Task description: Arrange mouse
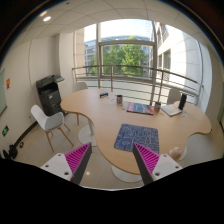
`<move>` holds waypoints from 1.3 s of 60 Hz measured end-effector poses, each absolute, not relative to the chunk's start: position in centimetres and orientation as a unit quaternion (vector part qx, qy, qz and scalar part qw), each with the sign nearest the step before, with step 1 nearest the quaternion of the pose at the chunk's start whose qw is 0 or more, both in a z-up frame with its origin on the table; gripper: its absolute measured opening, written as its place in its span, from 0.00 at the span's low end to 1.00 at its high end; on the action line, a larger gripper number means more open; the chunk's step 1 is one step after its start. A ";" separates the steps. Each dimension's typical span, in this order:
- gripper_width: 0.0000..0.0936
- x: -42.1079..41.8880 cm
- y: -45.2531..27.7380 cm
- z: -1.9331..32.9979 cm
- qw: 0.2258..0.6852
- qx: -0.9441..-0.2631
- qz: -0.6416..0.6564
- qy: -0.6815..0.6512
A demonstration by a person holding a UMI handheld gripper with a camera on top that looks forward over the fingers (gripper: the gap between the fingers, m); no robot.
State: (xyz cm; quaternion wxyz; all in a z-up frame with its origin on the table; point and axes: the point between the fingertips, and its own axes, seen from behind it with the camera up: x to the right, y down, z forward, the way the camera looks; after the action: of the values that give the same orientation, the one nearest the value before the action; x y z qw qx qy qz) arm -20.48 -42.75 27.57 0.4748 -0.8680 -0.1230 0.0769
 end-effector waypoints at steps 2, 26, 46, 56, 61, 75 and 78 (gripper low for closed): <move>0.91 -20.2 -42.8 27.4 0.472 -0.870 0.077 -0.117; 0.91 -3.4 -42.6 12.7 0.409 -0.912 0.008 -0.030; 0.91 12.2 -32.0 3.3 0.420 -0.907 -0.034 0.024; 0.91 15.1 -26.7 0.5 0.417 -0.908 -0.006 0.052; 0.91 15.8 -24.8 -0.3 0.413 -0.908 0.007 0.063; 0.90 16.6 -21.0 -1.1 0.415 -0.907 0.011 0.067; 0.88 16.6 -20.3 -1.1 0.417 -0.906 0.008 0.065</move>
State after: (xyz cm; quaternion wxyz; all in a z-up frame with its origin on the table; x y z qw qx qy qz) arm 16.57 -20.33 -1.13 0.4173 -0.9064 0.0653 0.0082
